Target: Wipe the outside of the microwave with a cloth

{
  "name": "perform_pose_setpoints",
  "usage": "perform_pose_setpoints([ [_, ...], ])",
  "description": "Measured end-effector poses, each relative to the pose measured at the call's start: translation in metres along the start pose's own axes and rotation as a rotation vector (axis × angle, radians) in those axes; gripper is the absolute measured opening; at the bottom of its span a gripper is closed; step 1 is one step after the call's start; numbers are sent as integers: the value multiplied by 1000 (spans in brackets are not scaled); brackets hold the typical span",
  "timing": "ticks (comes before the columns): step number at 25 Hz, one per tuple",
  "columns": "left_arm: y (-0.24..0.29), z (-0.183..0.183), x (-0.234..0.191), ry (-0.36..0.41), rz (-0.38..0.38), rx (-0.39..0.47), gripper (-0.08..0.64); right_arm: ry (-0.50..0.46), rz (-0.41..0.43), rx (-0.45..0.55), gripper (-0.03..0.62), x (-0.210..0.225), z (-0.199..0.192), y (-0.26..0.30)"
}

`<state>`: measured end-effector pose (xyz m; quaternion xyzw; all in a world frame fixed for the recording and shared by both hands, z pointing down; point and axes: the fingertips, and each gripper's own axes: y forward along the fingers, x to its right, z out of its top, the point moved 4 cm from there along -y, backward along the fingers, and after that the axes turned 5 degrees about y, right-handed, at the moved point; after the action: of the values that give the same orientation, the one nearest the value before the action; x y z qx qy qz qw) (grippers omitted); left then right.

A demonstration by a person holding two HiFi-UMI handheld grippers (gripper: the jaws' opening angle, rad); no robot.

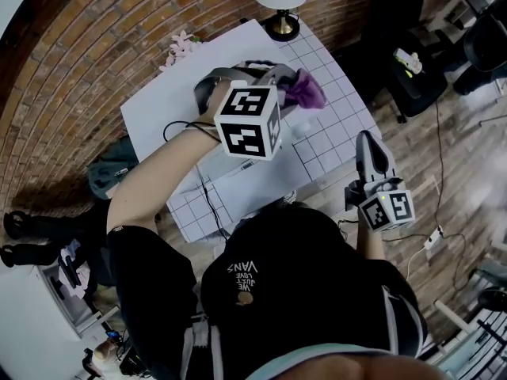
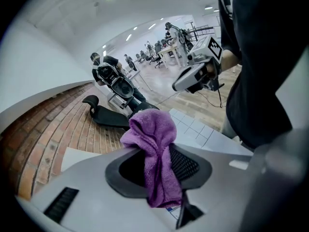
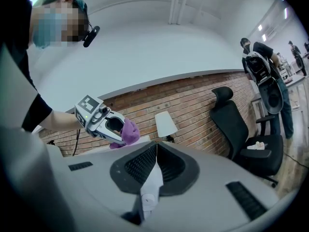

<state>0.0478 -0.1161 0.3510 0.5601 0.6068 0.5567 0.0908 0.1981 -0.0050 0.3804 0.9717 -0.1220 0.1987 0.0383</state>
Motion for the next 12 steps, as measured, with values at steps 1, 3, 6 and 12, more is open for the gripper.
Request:
perform_pose_setpoints([
  [1, -7, -1, 0, -18, 21, 23, 141, -5, 14, -10, 3, -4, -1, 5],
  [3, -22, -5, 1, -55, 67, 68, 141, -19, 44, -25, 3, -16, -4, 16],
  [6, -53, -17, 10, -81, 148, 113, 141, -43, 94, -35, 3, -40, -10, 30],
  [12, -141, -59, 50, -214, 275, 238, 141, -64, 120, -48, 3, -104, -31, 40],
])
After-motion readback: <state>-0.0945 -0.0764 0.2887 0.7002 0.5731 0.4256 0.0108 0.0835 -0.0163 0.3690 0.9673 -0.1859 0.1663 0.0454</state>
